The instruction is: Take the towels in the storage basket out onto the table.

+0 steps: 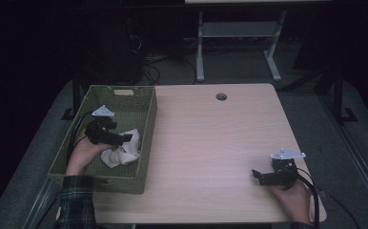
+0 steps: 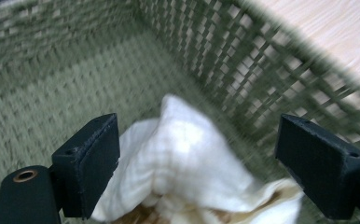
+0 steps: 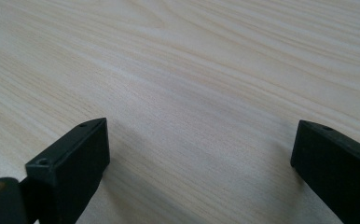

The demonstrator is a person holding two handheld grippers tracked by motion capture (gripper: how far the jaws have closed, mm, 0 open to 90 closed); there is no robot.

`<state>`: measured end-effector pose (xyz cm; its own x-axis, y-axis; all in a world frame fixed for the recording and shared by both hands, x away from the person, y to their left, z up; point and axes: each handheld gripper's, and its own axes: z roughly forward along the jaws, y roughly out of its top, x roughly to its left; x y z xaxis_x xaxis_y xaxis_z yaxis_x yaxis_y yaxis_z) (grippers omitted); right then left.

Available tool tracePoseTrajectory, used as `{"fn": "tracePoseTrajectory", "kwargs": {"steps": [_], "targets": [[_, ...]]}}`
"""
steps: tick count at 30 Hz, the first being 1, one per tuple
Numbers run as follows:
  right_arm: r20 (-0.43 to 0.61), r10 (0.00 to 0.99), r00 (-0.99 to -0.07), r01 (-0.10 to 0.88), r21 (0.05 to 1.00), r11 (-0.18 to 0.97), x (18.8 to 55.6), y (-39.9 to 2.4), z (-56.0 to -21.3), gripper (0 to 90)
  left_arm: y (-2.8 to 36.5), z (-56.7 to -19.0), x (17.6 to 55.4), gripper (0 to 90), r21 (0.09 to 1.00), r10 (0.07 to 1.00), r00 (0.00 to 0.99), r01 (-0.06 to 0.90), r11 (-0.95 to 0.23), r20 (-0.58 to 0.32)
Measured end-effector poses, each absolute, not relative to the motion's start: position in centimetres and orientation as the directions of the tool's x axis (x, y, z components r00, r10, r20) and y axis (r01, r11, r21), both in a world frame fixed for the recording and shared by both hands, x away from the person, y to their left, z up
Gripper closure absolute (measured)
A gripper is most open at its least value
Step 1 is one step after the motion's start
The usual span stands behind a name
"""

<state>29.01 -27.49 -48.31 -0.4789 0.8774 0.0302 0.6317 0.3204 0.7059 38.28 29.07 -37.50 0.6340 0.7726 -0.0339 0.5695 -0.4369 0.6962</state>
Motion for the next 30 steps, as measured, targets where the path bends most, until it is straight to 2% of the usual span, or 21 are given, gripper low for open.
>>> {"fn": "tracePoseTrajectory", "kwargs": {"steps": [8, 18, 30], "targets": [[0.030, 0.877, -0.479, 0.632, 0.706, 0.320, 29.0, -27.5, -48.3, 3.9, 29.1, -39.5, 38.9, 13.4, 0.595, 0.794, 0.608, 0.633, -0.494, 0.012], [0.030, 0.877, -0.479, 0.631, 0.706, 0.321, 29.0, -27.5, -48.3, 3.8, 29.0, -41.8, 39.7, 12.9, 0.475, 0.820, 0.572, 0.721, -0.504, 0.001], [0.029, 0.876, -0.482, 0.630, 0.706, 0.323, 29.1, -27.5, -48.3, 3.7, 28.6, -43.2, 40.0, 12.4, 0.396, 0.829, 0.560, 0.760, -0.516, 0.005]]}}
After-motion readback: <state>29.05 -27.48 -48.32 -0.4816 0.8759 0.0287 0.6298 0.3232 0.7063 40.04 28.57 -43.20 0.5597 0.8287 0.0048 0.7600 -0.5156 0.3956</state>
